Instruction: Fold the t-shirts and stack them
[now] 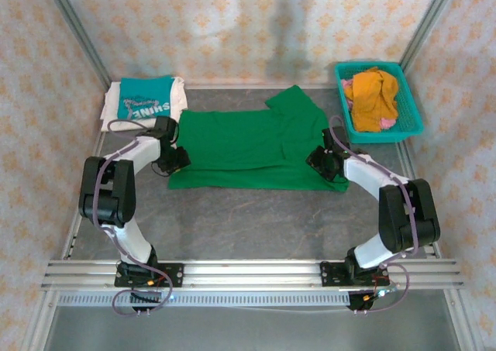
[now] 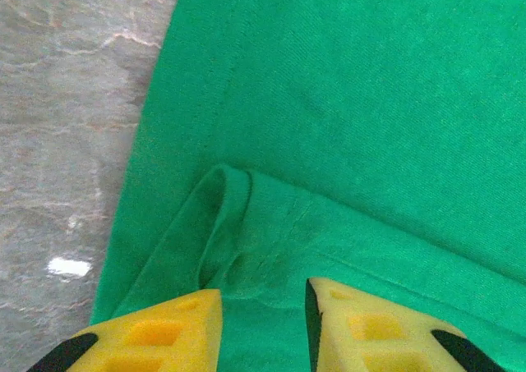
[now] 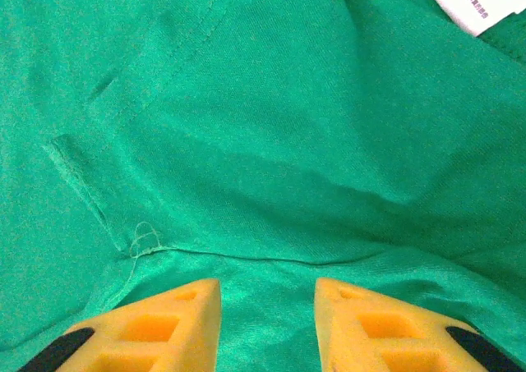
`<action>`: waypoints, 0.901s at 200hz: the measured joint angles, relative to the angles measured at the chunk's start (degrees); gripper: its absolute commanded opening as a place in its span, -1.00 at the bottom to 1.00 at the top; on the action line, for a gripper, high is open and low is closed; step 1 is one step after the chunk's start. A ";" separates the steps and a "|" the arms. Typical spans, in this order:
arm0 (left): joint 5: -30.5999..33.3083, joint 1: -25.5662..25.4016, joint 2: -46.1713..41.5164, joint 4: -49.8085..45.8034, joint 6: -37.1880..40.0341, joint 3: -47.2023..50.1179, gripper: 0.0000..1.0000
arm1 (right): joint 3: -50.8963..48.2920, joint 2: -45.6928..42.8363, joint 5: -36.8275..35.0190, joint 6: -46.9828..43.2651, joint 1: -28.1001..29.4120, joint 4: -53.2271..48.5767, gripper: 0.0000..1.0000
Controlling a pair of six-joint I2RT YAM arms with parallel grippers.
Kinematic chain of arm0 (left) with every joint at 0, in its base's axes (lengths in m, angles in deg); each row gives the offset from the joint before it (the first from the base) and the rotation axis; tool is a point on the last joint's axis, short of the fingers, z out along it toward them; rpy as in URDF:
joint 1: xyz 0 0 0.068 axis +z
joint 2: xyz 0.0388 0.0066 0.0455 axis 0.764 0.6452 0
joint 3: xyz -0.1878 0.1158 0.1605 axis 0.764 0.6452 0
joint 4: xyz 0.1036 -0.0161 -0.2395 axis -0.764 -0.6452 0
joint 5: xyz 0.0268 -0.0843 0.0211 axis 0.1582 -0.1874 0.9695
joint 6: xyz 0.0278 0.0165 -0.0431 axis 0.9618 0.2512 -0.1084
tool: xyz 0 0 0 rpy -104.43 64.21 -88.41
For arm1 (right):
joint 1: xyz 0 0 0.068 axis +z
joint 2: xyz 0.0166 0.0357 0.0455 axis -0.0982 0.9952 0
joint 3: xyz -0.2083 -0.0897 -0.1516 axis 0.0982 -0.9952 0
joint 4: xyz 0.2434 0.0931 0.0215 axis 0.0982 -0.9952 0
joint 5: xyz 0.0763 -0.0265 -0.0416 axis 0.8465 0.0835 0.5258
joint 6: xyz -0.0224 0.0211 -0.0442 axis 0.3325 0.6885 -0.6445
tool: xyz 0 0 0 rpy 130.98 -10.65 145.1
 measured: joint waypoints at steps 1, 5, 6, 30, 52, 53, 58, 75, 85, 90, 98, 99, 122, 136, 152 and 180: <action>0.00 -0.02 0.07 0.00 0.00 -0.02 -0.33 | 0.02 0.02 0.00 0.02 0.00 -0.02 -0.29; 0.00 -0.15 0.39 0.09 0.00 -0.15 -0.33 | 0.13 0.15 0.00 0.00 0.00 0.00 -0.29; 0.00 -0.15 0.46 0.09 0.00 -0.17 -0.33 | 0.15 0.17 0.00 0.00 0.00 0.00 -0.29; 0.42 -0.35 1.97 0.85 0.00 -0.37 -0.41 | 0.57 0.46 0.04 0.00 0.00 0.24 -0.29; 0.68 -0.35 2.10 1.07 -0.13 -0.39 -0.50 | 0.63 0.52 0.20 0.02 0.00 0.37 -0.29; 0.70 -0.35 2.10 1.07 -0.22 -0.39 -0.51 | 0.63 0.52 0.20 0.00 0.00 0.37 -0.29; 0.85 -0.35 2.10 1.07 -0.13 -0.42 -0.53 | 0.63 0.52 0.20 0.00 0.00 0.42 -0.29; 1.70 -0.35 2.10 1.07 0.02 -0.52 -0.70 | 0.63 0.52 0.22 0.02 0.00 0.50 -0.28; 2.19 -0.35 2.10 1.05 -0.15 -0.68 -0.77 | 0.63 0.52 0.24 0.02 0.00 0.72 -0.28; 2.29 -0.35 2.10 1.05 0.04 -0.76 -0.77 | 0.63 0.52 0.28 0.02 0.00 0.87 -0.28; 2.56 -0.35 2.10 1.01 0.02 -1.07 -0.80 | 0.63 0.52 0.42 0.02 0.00 1.07 -0.28; 2.56 -0.35 2.10 1.01 0.02 -1.11 -0.80 | 0.63 0.52 0.44 0.02 0.00 1.07 -0.28; 3.50 -0.35 2.10 1.03 0.33 -2.03 -0.94 | 0.63 0.52 0.87 0.02 0.00 1.53 -0.28; 3.82 -0.35 2.10 1.03 0.28 -2.38 -1.00 | 0.63 0.52 1.07 0.02 0.00 1.57 -0.28; 4.17 -0.35 2.10 1.03 0.28 -2.58 -1.00 | 0.63 0.52 1.20 0.02 0.00 1.81 -0.28; 4.98 -0.35 2.10 0.85 0.28 -3.28 -1.00 | 0.63 0.52 1.31 0.02 0.00 2.29 -0.28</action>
